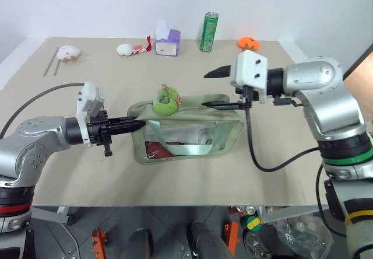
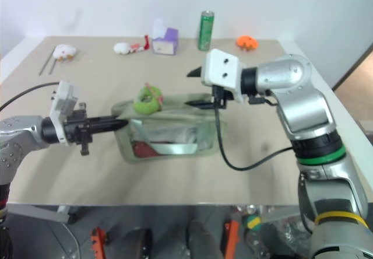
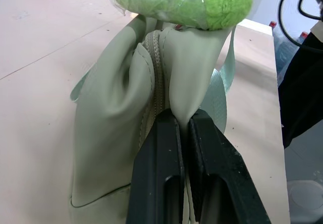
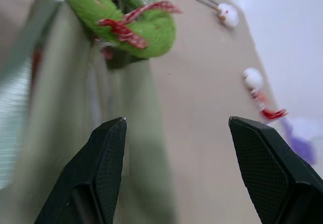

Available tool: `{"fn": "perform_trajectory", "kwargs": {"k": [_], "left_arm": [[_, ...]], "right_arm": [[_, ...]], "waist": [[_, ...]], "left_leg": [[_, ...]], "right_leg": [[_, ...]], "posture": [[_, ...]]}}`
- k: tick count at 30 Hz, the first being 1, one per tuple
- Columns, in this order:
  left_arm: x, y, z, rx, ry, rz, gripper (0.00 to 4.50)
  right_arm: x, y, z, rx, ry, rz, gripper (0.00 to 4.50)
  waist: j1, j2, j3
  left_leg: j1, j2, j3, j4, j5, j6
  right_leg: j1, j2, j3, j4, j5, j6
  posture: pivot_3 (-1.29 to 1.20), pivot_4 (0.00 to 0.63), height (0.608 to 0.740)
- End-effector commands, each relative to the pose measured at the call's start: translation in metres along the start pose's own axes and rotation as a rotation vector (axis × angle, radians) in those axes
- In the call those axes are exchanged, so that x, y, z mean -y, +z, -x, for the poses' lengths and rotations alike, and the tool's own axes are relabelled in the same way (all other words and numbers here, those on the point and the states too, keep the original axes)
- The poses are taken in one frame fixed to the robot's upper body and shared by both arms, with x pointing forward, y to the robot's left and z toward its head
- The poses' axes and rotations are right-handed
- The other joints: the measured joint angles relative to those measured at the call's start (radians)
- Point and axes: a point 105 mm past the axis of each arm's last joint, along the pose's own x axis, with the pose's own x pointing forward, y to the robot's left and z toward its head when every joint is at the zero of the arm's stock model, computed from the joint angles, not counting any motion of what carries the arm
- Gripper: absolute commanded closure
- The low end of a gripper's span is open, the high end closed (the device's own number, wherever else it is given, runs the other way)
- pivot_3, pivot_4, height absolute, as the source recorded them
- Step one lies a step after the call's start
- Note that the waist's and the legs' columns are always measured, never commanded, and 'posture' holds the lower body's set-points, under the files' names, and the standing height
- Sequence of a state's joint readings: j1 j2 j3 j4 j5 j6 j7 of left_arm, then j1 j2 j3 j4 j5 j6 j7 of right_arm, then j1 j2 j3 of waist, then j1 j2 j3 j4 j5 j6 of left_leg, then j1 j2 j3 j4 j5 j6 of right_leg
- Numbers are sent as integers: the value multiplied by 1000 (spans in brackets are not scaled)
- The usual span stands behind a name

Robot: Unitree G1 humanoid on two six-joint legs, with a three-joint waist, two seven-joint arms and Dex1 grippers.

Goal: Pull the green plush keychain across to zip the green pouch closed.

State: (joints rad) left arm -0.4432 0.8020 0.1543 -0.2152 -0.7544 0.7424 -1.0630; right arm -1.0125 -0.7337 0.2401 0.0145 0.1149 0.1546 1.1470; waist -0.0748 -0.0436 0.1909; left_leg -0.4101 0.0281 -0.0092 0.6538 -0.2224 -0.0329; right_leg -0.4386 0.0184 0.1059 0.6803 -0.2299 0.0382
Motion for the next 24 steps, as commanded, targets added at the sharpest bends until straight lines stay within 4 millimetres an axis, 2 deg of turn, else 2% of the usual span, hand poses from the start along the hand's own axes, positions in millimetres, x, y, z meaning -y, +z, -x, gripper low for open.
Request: {"fn": "perform_trajectory", "kwargs": {"k": [1, 8, 13, 24], "left_arm": [[3, 7, -1, 16, -11, -33, 4500], [3, 8, 0, 21, -3, -35, 4500], [2, 10, 1, 27, 4, -36, 4500], [2, 11, 0, 39, 13, -30, 4500]], "right_arm": [[11, 14, 1, 23, -23, 139, 1172], [3, 29, -10, 84, 40, 237, 1172], [-10, 26, -20, 74, 87, 312, 1172], [-22, 42, -47, 166, 94, 321, 1172]], "waist": [[0, 0, 0], [0, 0, 0], [0, 0, 0], [0, 0, 0]], "left_leg": [[0, 0, 0, 0, 0, 0], [0, 0, -1, 0, 0, 0], [0, 0, 0, 0, 0, 0], [0, 0, -1, 0, 0, 0]], "right_leg": [[0, 0, 0, 0, 0, 0], [0, 0, -1, 0, 0, 0], [0, 0, -1, 0, 0, 0], [0, 0, -1, 0, 0, -1]], "posture": [[0, 150, 740], [0, 150, 740], [0, 150, 740], [0, 150, 740]]}}
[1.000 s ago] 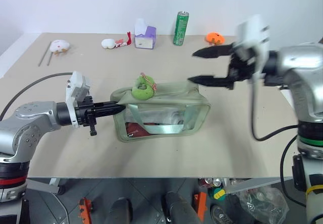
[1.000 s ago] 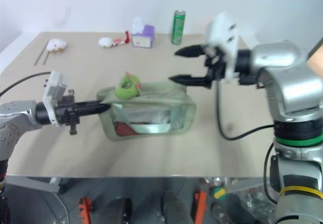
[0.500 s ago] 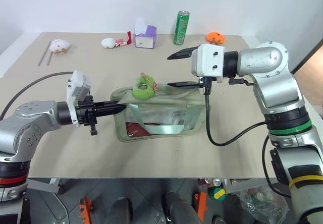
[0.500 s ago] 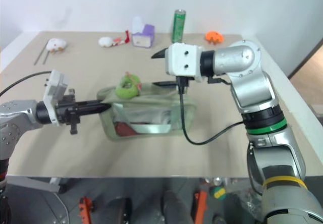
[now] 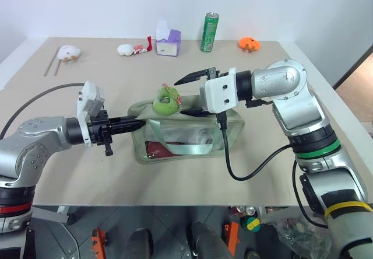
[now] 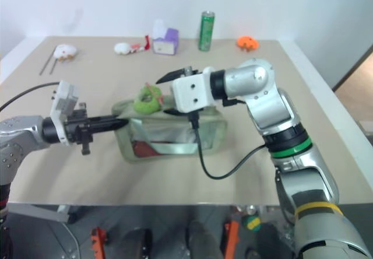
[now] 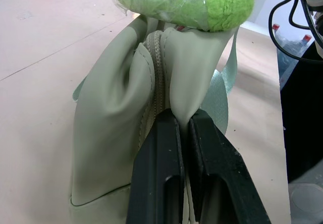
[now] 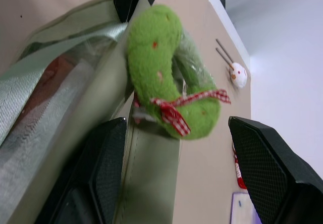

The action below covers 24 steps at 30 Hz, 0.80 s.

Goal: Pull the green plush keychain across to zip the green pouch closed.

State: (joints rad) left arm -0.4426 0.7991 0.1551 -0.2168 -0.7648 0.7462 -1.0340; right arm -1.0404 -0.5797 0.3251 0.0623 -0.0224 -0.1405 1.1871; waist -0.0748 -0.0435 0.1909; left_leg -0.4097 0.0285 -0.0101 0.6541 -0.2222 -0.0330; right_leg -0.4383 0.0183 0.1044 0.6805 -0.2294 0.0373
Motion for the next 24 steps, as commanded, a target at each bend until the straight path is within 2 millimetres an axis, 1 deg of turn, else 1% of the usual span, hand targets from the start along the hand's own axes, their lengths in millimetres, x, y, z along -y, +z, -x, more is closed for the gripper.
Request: {"fn": "perform_trajectory", "kwargs": {"k": [1, 9, 12, 15, 18, 19, 24], "left_arm": [[4, 10, 0, 33, -8, -36, 4500], [3, 8, -2, 26, -5, -36, 4500], [2, 7, -1, 23, -1, -34, 4500], [1, 7, -1, 22, 3, -33, 4500], [0, 7, -1, 21, 5, -33, 4500], [0, 7, -1, 21, 5, -33, 4500], [0, 7, 0, 21, 5, -32, 4500]], "right_arm": [[7, 13, -9, 44, -38, 37, 1172], [11, 20, -15, 82, -48, 21, 1172], [10, 21, -16, 91, -38, 13, 1971], [7, 21, -14, 95, -21, 6, 3084], [6, 20, -12, 93, -14, 0, 4016], [6, 20, -11, 92, -13, -1, 4453], [6, 15, -7, 73, -10, -5, 4484]], "waist": [[0, 0, 0], [1, 0, 0], [1, 0, 0], [1, 0, 0], [1, 0, 0], [1, 0, 0], [1, 0, 0]], "left_leg": [[0, 0, 0, 0, 0, 0], [0, 0, -1, 0, 0, -1], [0, 0, -2, 0, 0, -1], [0, 0, -2, 0, 0, -1], [0, 0, -2, 0, 0, -1], [0, 0, -2, 0, 0, -1], [0, 0, -2, 0, 0, -1]], "right_leg": [[0, 0, 0, 0, 0, 0], [0, 0, -1, 0, 0, 0], [0, 0, -2, 0, 0, -1], [0, 0, -2, 0, 0, -1], [0, 0, -2, 0, 0, -1], [0, 0, -2, 0, 0, -1], [0, 0, -2, 0, 0, -1]], "posture": [[0, 150, 740], [0, 150, 740], [0, 150, 740], [0, 150, 740], [0, 150, 740], [0, 150, 740], [0, 150, 740]]}}
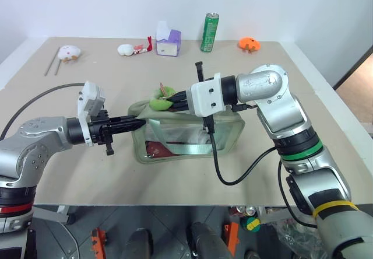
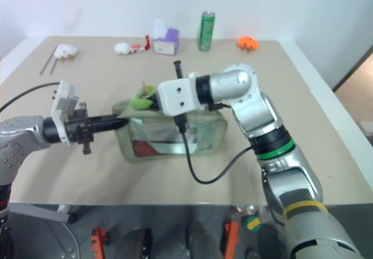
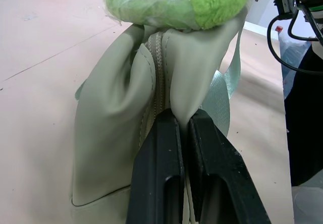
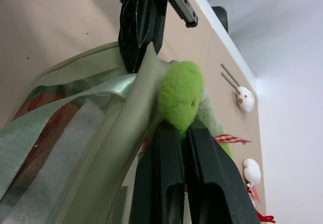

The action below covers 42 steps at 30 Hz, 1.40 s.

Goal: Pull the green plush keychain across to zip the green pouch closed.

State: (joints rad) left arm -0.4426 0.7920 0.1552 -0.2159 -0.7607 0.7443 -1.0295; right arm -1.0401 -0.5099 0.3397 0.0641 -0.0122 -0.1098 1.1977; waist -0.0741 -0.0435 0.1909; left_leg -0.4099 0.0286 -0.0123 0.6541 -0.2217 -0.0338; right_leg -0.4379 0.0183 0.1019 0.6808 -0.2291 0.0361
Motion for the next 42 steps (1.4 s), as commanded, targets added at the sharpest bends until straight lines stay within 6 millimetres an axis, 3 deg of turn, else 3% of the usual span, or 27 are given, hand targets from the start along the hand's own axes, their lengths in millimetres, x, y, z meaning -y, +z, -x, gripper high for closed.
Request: {"fn": "perform_trajectory", "kwargs": {"k": [1, 6, 12, 17, 21, 24, 29, 33, 38, 42], "left_arm": [[1, 7, 0, 16, 0, -32, 4500], [1, 7, 0, 18, 0, -30, 4500], [2, 5, 1, 18, 1, -26, 4500], [2, 4, 1, 23, -1, -24, 4500], [2, 5, -1, 30, -4, -22, 4500], [3, 3, -2, 35, -7, -16, 4500], [2, 3, -5, 40, -13, -10, 4500], [2, 4, -6, 41, -19, -9, 4500], [2, 5, -6, 38, -24, -11, 4500], [2, 6, -6, 33, -25, -10, 4500]], "right_arm": [[11, 5, 11, -3, -34, 32, 4484], [16, -12, 35, -98, -65, 23, 4484], [7, -44, 82, -315, -43, 29, 4484], [-13, -84, 141, -638, 36, 62, 4484], [-42, -112, 187, -850, 115, 7, 4484], [-59, -124, 207, -926, 113, -66, 4484], [-111, -144, 214, -958, 122, -262, 4484], [-155, -155, 199, -917, 133, -375, 4484], [-160, -157, 179, -866, 98, -405, 4484], [-143, -139, 150, -703, 28, -485, 4484]], "waist": [[0, 0, 0], [0, 0, 0], [3, 0, 0], [4, 0, 0], [3, 0, 0], [2, 0, 0], [12, -1, 0], [18, -1, -1], [17, -1, -1], [16, -1, -1]], "left_leg": [[0, 0, 0, 0, 0, 0], [0, 0, 0, 0, 0, 0], [0, -1, 0, 0, 0, 0], [0, -2, 1, 0, 0, 0], [2, -2, 3, 0, 0, 0], [2, -2, 5, 0, 0, 0], [3, -5, 3, 1, 0, 0], [5, -7, 4, 1, 0, 0], [14, -7, 4, 1, 0, 0], [18, -6, 4, 1, 0, 0]], "right_leg": [[0, 0, 0, 0, 0, 0], [0, 0, 0, 0, 0, 0], [1, -1, 0, 0, -1, 1], [1, -2, 0, 0, -2, 2], [1, -3, 1, 0, -2, 2], [1, -3, 3, 0, -1, 3], [4, -4, 5, 0, -2, 5], [6, -6, 6, 0, -2, 7], [16, -5, 6, -1, -5, 3], [20, -5, 6, -1, -5, 2]], "posture": [[0, 150, 740], [0, 150, 740], [0, 150, 740], [0, 150, 740], [0, 150, 740], [0, 150, 740], [0, 150, 740], [0, 150, 740], [0, 150, 740], [0, 150, 740]]}}
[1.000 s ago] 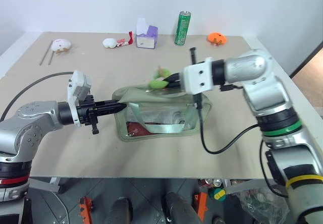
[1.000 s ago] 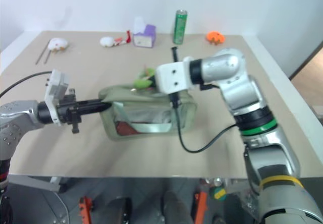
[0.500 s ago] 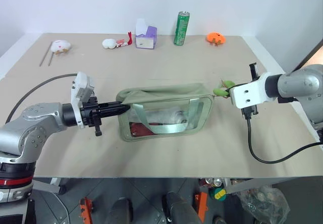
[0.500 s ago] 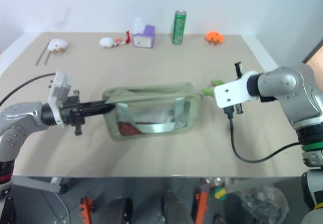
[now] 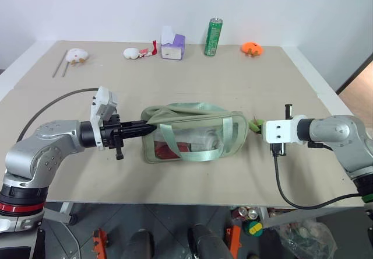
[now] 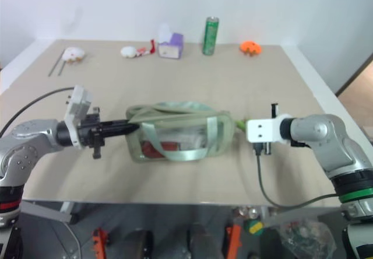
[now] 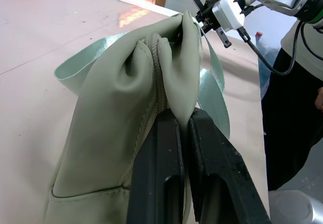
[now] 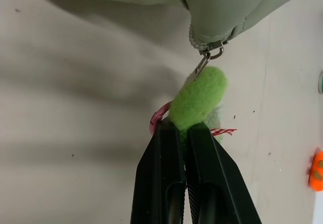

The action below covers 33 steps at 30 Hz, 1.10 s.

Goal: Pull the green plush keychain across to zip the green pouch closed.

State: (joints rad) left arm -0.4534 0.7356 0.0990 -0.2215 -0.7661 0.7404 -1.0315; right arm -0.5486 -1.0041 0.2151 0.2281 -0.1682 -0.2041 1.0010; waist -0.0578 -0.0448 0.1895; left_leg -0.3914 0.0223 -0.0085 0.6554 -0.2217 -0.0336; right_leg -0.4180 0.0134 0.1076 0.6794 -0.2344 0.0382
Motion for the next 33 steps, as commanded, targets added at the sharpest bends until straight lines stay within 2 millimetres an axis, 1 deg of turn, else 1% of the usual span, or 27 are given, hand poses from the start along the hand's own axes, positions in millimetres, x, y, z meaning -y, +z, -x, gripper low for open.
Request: {"fn": "perform_trajectory", "kwargs": {"k": [1, 3, 5, 8, 11, 15, 18, 21, 24, 27, 29, 31, 33], "left_arm": [[-7, 12, 12, 13, 49, -41, 4500], [-6, 12, 12, 13, 48, -40, 4500], [-6, 12, 12, 13, 49, -39, 4500], [-6, 12, 11, 15, 49, -38, 4500], [-7, 11, 11, 16, 50, -37, 4500], [-8, 11, 11, 16, 53, -36, 4500], [-9, 10, 11, 16, 56, -35, 4500], [-12, 9, 12, 14, 74, -28, 4500], [-14, 8, 15, 17, 90, -21, 4500], [-14, 9, 16, 28, 91, -20, 4500], [-14, 10, 16, 34, 91, -20, 4500], [-15, 11, 15, 38, 90, -21, 4500], [-15, 11, 14, 39, 89, -23, 4500]], "right_arm": [[-8, 10, 0, 60, 71, -184, 4484], [-5, 35, 5, 168, 112, -286, 4484], [-3, 52, 12, 228, 160, -326, 4484], [-4, 59, 21, 240, 211, -346, 4484], [-7, 63, 24, 254, 244, -365, 4484], [-16, 61, 20, 228, 278, -352, 4484], [-18, 66, 19, 257, 297, -370, 4484], [-16, 63, 17, 253, 282, -386, 4484], [-5, 59, 18, 274, 224, -431, 4484], [-7, 48, 14, 229, 205, -438, 4484], [-17, 39, 6, 171, 228, -415, 4484], [-33, 28, -4, 101, 262, -360, 4484], [-41, 24, -9, 72, 281, -327, 4484]], "waist": [[0, 0, 0], [-1, 1, 0], [-3, 1, 0], [-2, 1, 1], [-2, 1, 1], [-2, 1, 1], [-3, 1, 1], [-3, 1, 1], [-4, 1, 1], [-5, 1, 1], [-6, 1, 1], [-10, 1, 1], [-14, 1, 0]], "left_leg": [[0, 0, 0, 0, 0, 0], [0, 1, 0, 0, 0, 0], [-1, 1, 0, -1, 0, 0], [-2, 1, -2, -3, 0, 0], [-3, 1, -3, -3, -1, 0], [-4, 1, -2, -3, -1, 1], [-4, 2, -2, -3, -1, 1], [-4, 2, -2, -3, -1, 1], [-4, 2, -2, -3, -1, 1], [-4, 2, -2, -3, -1, 1], [-4, 2, -2, -3, -1, 1], [-4, 2, -2, -3, -1, 1], [-4, 2, -2, -3, -1, 1]], "right_leg": [[0, 0, 0, 0, 0, 0], [0, 1, 0, 0, 0, 0], [-1, 1, 0, 0, 1, 2], [-2, 1, -1, 0, 1, 3], [-4, 1, -3, 0, 0, 2], [-5, 1, -3, 0, 0, 2], [-5, 1, -3, 0, 0, 2], [-5, 1, -3, 0, 0, 2], [-5, 2, -3, 0, 0, 2], [-5, 2, -3, 0, 0, 2], [-5, 2, -3, 0, 0, 2], [-5, 2, -3, 0, 0, 2], [-5, 2, -3, 0, 0, 2]], "posture": [[0, 150, 740], [0, 150, 740], [0, 150, 740], [0, 150, 740], [0, 150, 740], [0, 150, 740], [0, 150, 740], [0, 150, 740], [0, 150, 740], [0, 150, 740], [0, 150, 740], [0, 150, 740], [0, 150, 740]]}}
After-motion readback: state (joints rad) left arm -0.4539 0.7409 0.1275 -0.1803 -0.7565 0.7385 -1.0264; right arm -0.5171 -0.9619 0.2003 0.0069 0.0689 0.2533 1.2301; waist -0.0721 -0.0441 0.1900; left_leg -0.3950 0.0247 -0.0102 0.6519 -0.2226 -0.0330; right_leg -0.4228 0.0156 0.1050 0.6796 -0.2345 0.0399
